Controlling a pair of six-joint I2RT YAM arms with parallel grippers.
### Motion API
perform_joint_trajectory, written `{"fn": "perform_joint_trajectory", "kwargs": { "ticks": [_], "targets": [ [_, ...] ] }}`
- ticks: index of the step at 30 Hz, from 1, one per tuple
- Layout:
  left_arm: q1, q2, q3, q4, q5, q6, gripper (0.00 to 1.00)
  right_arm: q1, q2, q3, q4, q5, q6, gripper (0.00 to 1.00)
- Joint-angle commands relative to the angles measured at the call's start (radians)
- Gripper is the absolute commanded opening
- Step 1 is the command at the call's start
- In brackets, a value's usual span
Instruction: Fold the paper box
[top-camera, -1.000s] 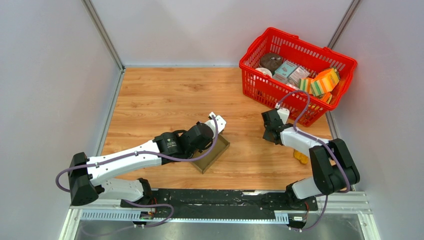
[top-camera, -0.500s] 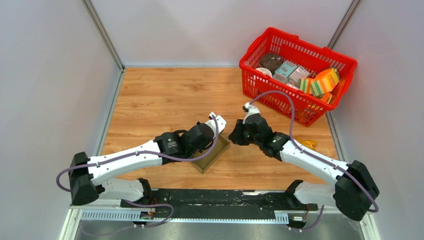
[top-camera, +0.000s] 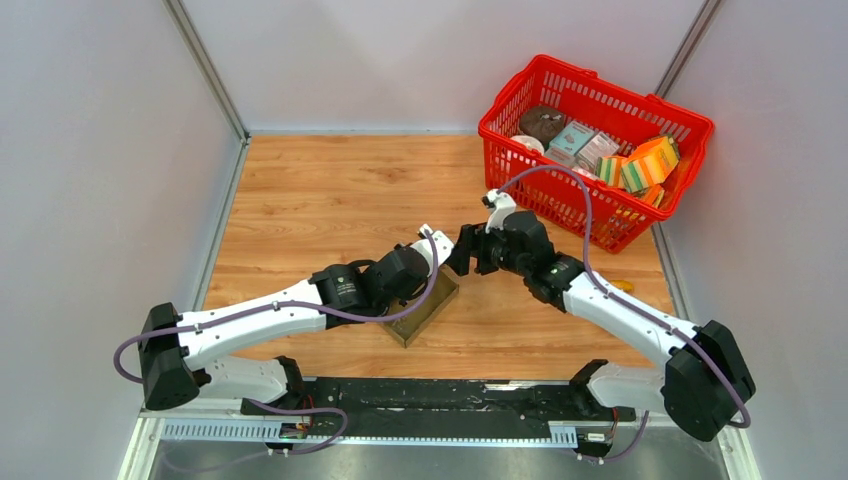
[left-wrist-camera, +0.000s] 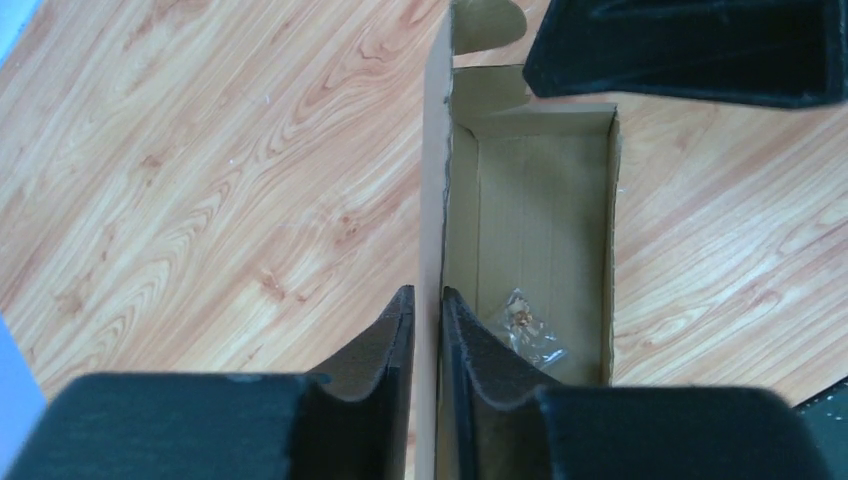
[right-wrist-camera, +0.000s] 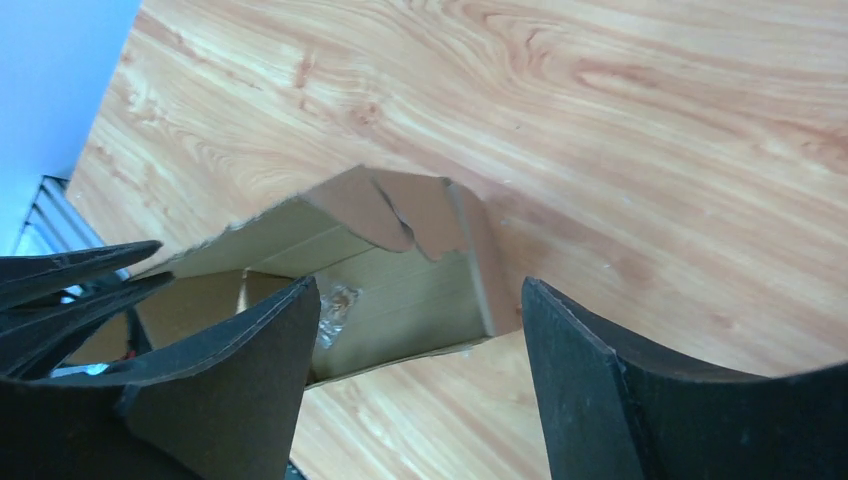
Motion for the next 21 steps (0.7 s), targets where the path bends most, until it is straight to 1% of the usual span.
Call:
{"fn": "perform_joint_trajectory", "kwargs": {
  "ticks": [1, 3, 4, 5, 8, 9, 10, 11, 12, 13, 14, 15, 16, 17, 18, 19, 20, 21],
  "targets": [
    [-0.003, -0.046, 0.027, 0.014, 0.017, -0.031, 0.35, -0.026, 0.008, 0.006, 0.049, -0.063, -0.211, 0.74],
    [-0.004, -0.082, 0.025, 0.014, 0.017, -0.039, 0.42, -0.035, 0.034, 0.002, 0.091, -0.145, -0.254, 0.70],
    [-0.004, -0.098, 0.025, 0.012, 0.021, -0.050, 0.48, -0.043, 0.038, -0.007, 0.141, -0.175, -0.254, 0.69],
    [-0.004, -0.115, 0.025, 0.000, 0.021, -0.056, 0.51, -0.050, 0.044, -0.023, 0.166, -0.235, -0.252, 0.68],
    [-0.003, -0.194, 0.021, -0.046, -0.005, -0.105, 0.54, -0.058, 0.075, -0.011, 0.169, -0.254, -0.269, 0.66],
    [-0.003, -0.251, 0.000, -0.060, -0.017, -0.125, 0.55, -0.058, 0.093, 0.000, 0.154, -0.249, -0.277, 0.65],
    [-0.004, -0.282, -0.016, -0.089, -0.043, -0.180, 0.52, -0.058, 0.100, 0.005, 0.133, -0.245, -0.288, 0.64],
    [-0.001, -0.314, -0.036, -0.107, -0.058, -0.215, 0.50, -0.061, 0.106, 0.006, 0.131, -0.246, -0.288, 0.60],
    [-0.001, -0.381, -0.078, -0.129, -0.075, -0.258, 0.47, -0.066, 0.104, 0.000, 0.131, -0.258, -0.285, 0.58],
    [-0.003, -0.414, -0.103, -0.171, -0.101, -0.349, 0.42, -0.067, 0.098, -0.007, 0.154, -0.272, -0.257, 0.57],
    [-0.001, -0.481, -0.128, -0.193, -0.114, -0.399, 0.40, -0.067, 0.075, -0.023, 0.171, -0.287, -0.237, 0.57],
    [-0.001, -0.513, -0.174, -0.219, -0.129, -0.510, 0.39, -0.067, 0.063, -0.048, 0.186, -0.295, -0.216, 0.58],
    [0.000, -0.543, -0.195, -0.271, -0.147, -0.566, 0.36, -0.066, 0.046, -0.065, 0.210, -0.304, -0.193, 0.59],
    [0.002, -0.592, -0.215, -0.290, -0.146, -0.611, 0.36, -0.067, 0.016, -0.076, 0.208, -0.289, -0.162, 0.62],
    [0.003, -0.612, -0.250, -0.304, -0.140, -0.687, 0.35, -0.067, 0.003, -0.073, 0.183, -0.254, -0.145, 0.63],
    [0.003, -0.626, -0.267, -0.322, -0.120, -0.724, 0.34, -0.070, -0.009, -0.066, 0.110, -0.213, -0.139, 0.63],
    [0.006, -0.644, -0.286, -0.325, -0.109, -0.758, 0.33, -0.069, -0.035, -0.060, 0.076, -0.139, -0.133, 0.63],
    [0.008, -0.646, -0.319, -0.322, -0.097, -0.806, 0.32, -0.073, -0.047, -0.052, 0.035, -0.105, -0.128, 0.63]
  ]
}}
